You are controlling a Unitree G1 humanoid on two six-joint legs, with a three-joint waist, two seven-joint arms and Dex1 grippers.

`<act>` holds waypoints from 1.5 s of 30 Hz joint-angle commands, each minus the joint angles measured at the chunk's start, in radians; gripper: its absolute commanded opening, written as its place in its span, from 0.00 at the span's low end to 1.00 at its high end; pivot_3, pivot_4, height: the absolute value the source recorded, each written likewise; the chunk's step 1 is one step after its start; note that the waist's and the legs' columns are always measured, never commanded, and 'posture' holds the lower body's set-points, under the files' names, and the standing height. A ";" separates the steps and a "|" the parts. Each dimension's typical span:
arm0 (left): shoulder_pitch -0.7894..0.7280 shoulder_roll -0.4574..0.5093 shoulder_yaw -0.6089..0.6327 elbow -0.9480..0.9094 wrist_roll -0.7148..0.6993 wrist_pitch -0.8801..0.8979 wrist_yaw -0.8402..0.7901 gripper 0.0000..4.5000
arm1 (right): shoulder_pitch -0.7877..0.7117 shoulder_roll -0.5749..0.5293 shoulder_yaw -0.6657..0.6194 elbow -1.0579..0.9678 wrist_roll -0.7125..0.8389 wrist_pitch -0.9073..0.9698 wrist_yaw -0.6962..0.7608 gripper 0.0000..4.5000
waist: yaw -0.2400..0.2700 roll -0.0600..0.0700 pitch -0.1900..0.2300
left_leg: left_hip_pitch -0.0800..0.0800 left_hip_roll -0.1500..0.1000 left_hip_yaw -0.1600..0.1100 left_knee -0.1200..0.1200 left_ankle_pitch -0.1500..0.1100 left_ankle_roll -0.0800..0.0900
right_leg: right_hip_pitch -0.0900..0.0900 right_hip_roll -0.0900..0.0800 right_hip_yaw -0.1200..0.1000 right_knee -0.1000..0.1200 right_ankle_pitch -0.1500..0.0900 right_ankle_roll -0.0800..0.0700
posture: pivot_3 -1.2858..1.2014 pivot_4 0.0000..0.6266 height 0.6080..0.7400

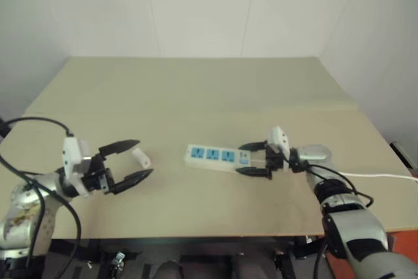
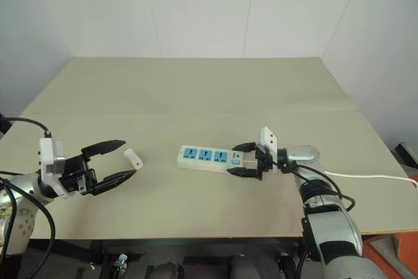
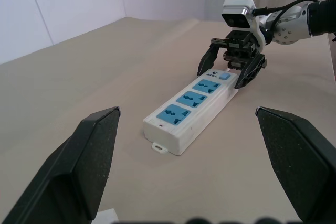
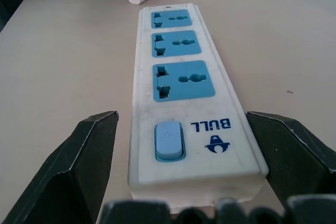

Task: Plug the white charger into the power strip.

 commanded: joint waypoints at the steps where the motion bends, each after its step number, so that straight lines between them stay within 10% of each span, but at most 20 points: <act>1: 0.003 0.022 0.034 -0.033 -0.019 0.001 -0.001 1.00 | -0.020 0.009 -0.026 0.009 0.005 -0.031 0.017 0.99 | 0.000 0.000 0.000 | 0.000 0.000 0.000 0.000 0.000 0.000 | 0.000 0.000 0.000 0.000 0.000 0.000 | 0.52 0.24 1.00; 12: 0.000 0.044 0.058 -0.010 -0.014 -0.003 -0.009 1.00 | -0.023 0.025 -0.039 0.045 -0.002 -0.076 -0.020 0.99 | 0.000 0.000 0.000 | 0.000 0.000 0.000 0.000 0.000 0.000 | 0.000 0.000 0.000 0.000 0.000 0.000 | 0.52 0.24 1.00; 17: 0.007 0.037 0.054 -0.020 -0.013 -0.003 -0.003 1.00 | -0.017 0.030 -0.047 0.056 -0.009 -0.098 -0.025 0.75 | 0.000 0.000 0.000 | 0.000 0.000 0.000 0.000 0.000 0.000 | 0.000 0.000 0.000 0.000 0.000 0.000 | 0.52 0.24 1.00; 45: -0.171 0.109 0.001 -0.128 0.068 0.318 0.346 1.00 | 0.152 -0.006 0.039 -0.333 0.030 0.132 0.093 0.75 | -0.001 0.001 0.002 | 0.000 0.000 -0.001 0.000 0.000 0.000 | 0.000 0.000 0.000 0.000 0.000 0.000 | 0.52 0.24 1.00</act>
